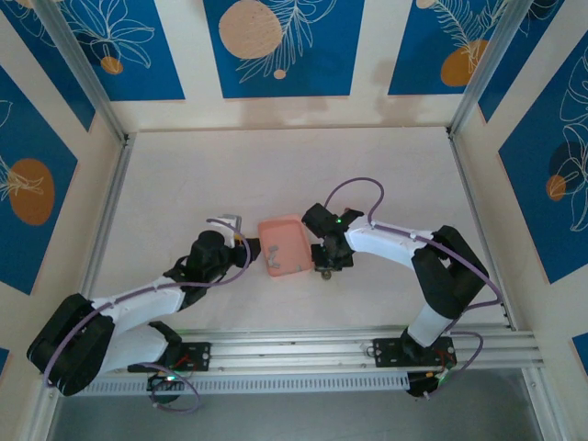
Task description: Load the staples into the stapler
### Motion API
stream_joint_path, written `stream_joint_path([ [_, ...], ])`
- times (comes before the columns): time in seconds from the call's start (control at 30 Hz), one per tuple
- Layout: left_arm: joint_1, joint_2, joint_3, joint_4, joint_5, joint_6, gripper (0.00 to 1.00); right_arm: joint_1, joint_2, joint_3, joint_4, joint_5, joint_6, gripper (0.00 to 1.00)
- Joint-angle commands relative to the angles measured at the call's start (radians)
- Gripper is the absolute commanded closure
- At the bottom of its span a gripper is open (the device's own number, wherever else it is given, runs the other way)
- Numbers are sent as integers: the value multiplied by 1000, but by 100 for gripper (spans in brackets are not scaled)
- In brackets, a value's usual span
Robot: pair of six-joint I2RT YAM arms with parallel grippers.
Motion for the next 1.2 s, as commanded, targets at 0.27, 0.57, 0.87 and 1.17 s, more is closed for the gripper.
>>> stream_joint_path([
  [0.27,6,2,-10,36,15,-1,49,-5,-14,-23,-1,-18,24,84],
  [0.57,5,0,-11,34,15,-2,49,-7,1,-29,6,-22,24,88],
  [0.87,6,4,-12,39,16,-1,49,-4,-67,-22,-14,25,27,89],
  [1.17,6,3,-11,38,16,-2,49,0,-88,-17,-55,84,31,89],
])
